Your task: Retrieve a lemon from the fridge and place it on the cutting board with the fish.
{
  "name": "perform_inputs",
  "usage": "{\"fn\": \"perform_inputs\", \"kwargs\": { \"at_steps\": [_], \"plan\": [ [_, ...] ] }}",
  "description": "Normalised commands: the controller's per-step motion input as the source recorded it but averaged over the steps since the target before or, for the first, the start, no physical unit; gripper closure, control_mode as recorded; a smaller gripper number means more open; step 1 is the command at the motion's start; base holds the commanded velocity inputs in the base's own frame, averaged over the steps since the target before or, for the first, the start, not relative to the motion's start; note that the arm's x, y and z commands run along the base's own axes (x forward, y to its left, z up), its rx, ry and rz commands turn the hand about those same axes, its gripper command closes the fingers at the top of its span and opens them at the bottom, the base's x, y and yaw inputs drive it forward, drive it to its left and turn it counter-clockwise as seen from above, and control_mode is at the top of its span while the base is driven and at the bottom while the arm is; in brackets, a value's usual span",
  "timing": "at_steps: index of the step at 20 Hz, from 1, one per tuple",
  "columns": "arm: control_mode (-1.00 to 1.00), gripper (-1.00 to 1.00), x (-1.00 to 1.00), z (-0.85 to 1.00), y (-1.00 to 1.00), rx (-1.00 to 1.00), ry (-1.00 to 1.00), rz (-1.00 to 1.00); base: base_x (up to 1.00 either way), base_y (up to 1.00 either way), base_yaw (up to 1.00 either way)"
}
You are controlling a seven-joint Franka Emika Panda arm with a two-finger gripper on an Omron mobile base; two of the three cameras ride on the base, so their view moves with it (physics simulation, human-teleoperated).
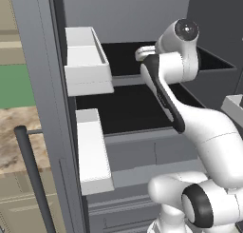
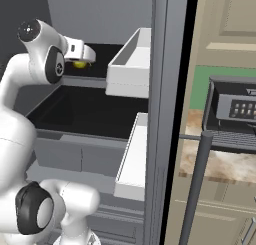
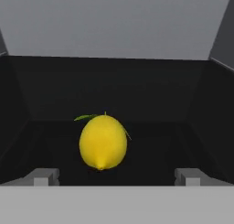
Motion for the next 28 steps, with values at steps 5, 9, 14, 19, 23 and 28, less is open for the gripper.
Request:
{"fn": "perform_inputs", "kwargs": {
  "at_steps": [5,9,14,19,23,28],
  "plan": [
    [-1.0,-1.0,0.45,-0.09,0.0,0.01,0.0,0.02,0.0,0.0,0.0],
    [-1.0,-1.0,0.39,0.0,0.12,0.0,0.06,0.0,0.0,0.0,0.0],
    [-1.0,-1.0,0.01,0.0,0.19,0.0,0.06,0.0,0.0,0.0,0.0],
    [-1.0,-1.0,0.01,-0.01,0.06,0.0,0.0,0.0,0.0,0.0,0.0],
    [-1.0,-1.0,0.0,-0.08,0.0,0.0,0.0,0.0,0.0,0.0,0.0],
    [-1.0,-1.0,0.02,-0.1,-0.01,0.0,0.0,0.0,0.0,0.0,0.0]
  ]
}}
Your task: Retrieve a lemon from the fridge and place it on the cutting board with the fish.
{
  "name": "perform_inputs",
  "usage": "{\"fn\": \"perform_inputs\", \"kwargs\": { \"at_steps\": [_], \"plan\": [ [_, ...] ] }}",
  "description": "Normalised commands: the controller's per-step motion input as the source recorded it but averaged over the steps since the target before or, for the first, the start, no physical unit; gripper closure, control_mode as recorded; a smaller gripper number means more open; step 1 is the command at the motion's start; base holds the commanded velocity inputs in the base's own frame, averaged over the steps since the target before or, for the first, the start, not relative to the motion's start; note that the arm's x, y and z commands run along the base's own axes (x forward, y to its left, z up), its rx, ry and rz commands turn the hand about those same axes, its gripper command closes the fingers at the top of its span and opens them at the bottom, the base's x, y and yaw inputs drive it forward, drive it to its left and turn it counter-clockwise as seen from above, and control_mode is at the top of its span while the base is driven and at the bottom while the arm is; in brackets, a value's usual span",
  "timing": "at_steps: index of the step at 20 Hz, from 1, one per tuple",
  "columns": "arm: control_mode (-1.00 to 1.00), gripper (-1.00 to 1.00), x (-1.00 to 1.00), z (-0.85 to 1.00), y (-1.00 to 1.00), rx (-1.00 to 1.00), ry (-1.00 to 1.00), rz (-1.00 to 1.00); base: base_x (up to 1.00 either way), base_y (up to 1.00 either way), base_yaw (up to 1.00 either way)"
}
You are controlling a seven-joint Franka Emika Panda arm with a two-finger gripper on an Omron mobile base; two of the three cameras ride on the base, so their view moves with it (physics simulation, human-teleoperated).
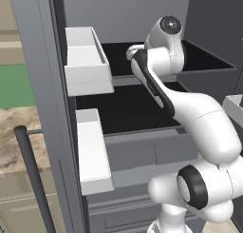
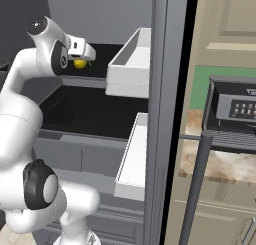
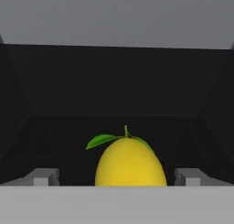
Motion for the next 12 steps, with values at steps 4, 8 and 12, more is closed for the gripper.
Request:
{"fn": "perform_inputs", "kwargs": {
  "at_steps": [4,8,12],
  "plan": [
    [-1.0,-1.0,0.08,-0.08,-0.13,0.0,0.03,0.0,0.0,0.0,0.0],
    [-1.0,-1.0,0.09,-0.05,-0.15,0.0,0.07,0.0,0.0,0.0,0.0],
    [-1.0,-1.0,0.07,-0.02,-0.02,0.0,0.04,0.0,0.0,0.0,0.0]
  ]
}}
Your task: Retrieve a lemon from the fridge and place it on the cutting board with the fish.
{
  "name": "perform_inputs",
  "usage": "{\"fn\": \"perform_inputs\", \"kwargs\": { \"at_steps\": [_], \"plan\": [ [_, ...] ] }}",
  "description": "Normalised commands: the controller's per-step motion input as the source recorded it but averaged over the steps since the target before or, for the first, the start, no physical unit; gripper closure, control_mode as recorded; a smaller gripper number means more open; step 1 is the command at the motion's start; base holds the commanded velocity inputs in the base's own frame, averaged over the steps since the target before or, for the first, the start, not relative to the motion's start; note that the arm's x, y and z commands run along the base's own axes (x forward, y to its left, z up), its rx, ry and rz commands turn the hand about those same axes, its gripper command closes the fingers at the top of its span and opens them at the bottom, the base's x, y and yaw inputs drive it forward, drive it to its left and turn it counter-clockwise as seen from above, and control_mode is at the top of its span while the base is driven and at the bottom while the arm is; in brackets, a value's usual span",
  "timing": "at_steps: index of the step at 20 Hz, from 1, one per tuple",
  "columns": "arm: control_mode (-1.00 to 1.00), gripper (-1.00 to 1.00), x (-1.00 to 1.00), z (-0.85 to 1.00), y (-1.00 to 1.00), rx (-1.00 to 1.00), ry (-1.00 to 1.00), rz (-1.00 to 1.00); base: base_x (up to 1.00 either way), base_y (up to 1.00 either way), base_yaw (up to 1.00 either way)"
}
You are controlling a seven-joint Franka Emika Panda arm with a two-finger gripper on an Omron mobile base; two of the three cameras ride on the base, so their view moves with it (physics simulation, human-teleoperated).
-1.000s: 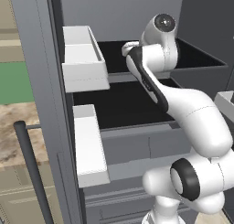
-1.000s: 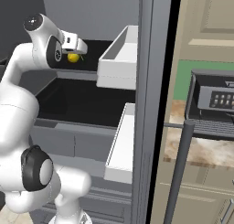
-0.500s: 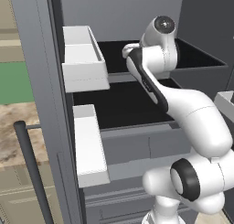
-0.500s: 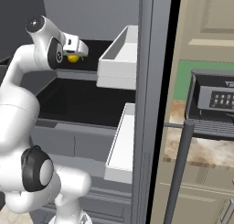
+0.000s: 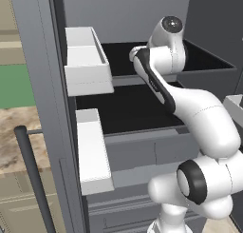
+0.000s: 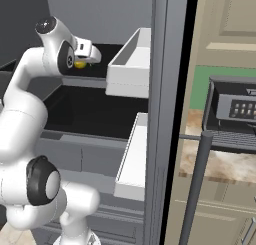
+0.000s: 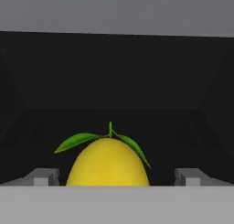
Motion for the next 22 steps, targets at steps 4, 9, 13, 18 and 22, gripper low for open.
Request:
{"fn": "perform_inputs", "kwargs": {
  "at_steps": [4,9,13,18,22],
  "plan": [
    [-1.0,-1.0,0.14,0.0,0.0,0.0,0.02,0.0,0.0,0.0,0.0],
    [-1.0,-1.0,0.12,-0.03,0.0,0.0,0.03,0.0,0.0,0.0,0.0],
    [-1.0,1.0,0.04,-0.12,0.0,0.0,0.05,0.0,0.0,0.0,0.0],
    [-1.0,1.0,0.0,-0.14,0.0,0.0,0.09,0.0,0.0,0.0,0.0],
    [-1.0,1.0,0.0,-0.08,0.0,0.0,0.04,0.0,0.0,0.0,0.0]
  ]
}}
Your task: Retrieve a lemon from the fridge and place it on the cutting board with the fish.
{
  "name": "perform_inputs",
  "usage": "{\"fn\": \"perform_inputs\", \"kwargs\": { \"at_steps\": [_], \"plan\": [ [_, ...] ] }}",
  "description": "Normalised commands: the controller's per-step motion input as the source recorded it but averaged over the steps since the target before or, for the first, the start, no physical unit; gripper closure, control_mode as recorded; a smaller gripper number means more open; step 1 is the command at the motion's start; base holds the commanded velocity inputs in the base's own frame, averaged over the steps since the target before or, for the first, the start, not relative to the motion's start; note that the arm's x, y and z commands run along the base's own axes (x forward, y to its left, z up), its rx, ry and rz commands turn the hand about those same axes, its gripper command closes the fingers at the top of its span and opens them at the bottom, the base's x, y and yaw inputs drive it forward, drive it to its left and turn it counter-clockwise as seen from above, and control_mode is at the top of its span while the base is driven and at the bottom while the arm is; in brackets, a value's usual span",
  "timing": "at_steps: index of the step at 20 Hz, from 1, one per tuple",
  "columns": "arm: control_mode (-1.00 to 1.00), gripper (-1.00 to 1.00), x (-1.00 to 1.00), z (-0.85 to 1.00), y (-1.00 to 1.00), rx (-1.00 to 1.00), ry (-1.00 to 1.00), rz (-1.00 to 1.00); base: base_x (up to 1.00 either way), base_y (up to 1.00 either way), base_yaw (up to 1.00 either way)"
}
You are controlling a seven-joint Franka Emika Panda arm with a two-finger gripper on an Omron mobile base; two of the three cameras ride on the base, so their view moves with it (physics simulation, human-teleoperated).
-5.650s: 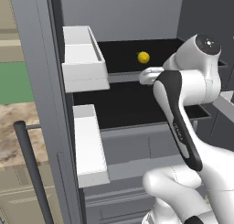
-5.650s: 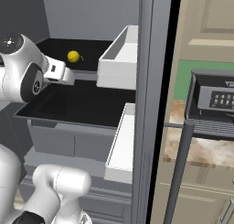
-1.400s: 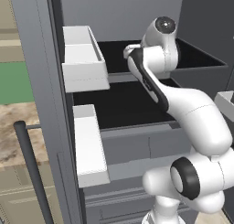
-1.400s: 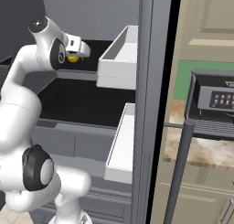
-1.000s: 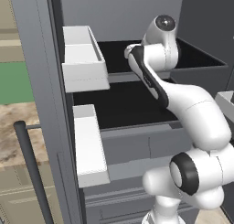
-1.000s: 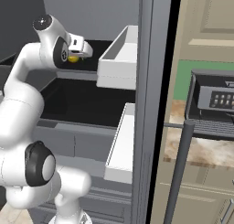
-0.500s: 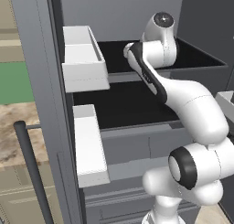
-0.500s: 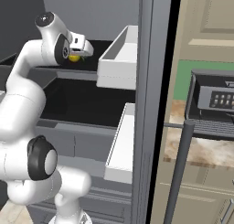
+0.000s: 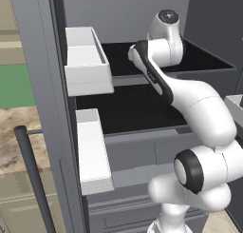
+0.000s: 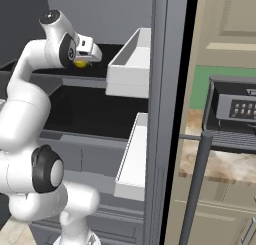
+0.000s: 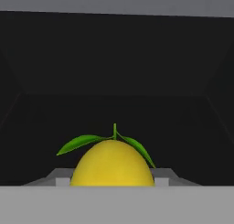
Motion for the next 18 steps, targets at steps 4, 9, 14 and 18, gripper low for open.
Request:
{"fn": "perform_inputs", "kwargs": {
  "at_steps": [4,9,14,18],
  "plan": [
    [-1.0,1.0,0.0,-0.01,0.0,0.0,0.0,0.0,0.0,0.0,0.0],
    [-1.0,1.0,-0.36,0.02,0.0,0.04,-0.16,0.01,0.0,0.0,0.0],
    [-1.0,1.0,-0.57,0.24,0.0,0.06,-0.15,0.0,0.0,0.0,0.0],
    [-1.0,1.0,-0.75,0.27,0.0,0.02,0.0,0.0,0.0,0.0,0.0]
  ]
}}
